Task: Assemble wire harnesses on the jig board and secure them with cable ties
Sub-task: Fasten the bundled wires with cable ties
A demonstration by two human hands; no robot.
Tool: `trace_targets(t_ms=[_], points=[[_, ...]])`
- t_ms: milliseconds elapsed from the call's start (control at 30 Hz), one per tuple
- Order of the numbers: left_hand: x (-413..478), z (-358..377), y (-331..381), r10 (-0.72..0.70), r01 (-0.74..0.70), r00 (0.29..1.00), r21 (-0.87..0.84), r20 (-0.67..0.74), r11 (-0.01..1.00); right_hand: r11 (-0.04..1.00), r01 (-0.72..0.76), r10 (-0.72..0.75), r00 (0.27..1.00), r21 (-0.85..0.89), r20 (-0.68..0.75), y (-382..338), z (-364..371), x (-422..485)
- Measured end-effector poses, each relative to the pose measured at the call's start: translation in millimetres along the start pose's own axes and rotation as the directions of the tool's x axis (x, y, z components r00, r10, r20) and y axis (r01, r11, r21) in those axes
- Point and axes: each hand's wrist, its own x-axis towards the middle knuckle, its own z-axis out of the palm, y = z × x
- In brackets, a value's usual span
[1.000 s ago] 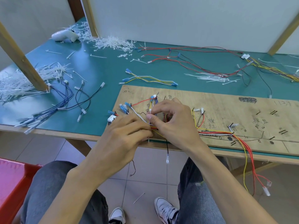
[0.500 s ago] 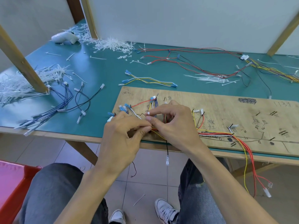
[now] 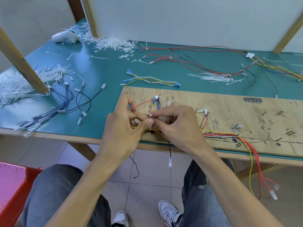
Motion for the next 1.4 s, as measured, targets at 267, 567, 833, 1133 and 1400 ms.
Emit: trace_targets(t_ms=[267, 567, 833, 1133, 1400], points=[[1, 1, -1, -0.033, 0.033, 0.999, -0.012, -0.005, 0.999, 0.998, 0.064, -0.064, 0.998, -0.002, 0.015, 2, 1, 0], [5, -2, -2, -0.103, 0.104, 0.994, -0.017, 0.023, 0.994, 0.986, 0.158, -0.157, 0.987, -0.052, 0.025, -2, 3, -3], [9, -5, -3, -0.186, 0.189, 0.981, -0.062, 0.051, 0.980, 0.967, 0.223, -0.218, 0.975, -0.124, 0.050, -4, 4, -6], [33, -25, 5, -0.168, 0.147, 0.945, 0.094, 0.281, 0.985, 0.961, 0.231, -0.226, 0.973, -0.151, 0.049, -2, 4, -6], [43, -27, 13, -0.108, 0.022, 0.917, 0.220, 0.385, 0.975, 0.961, 0.240, -0.235, 0.971, -0.137, 0.054, -3, 4, -7]])
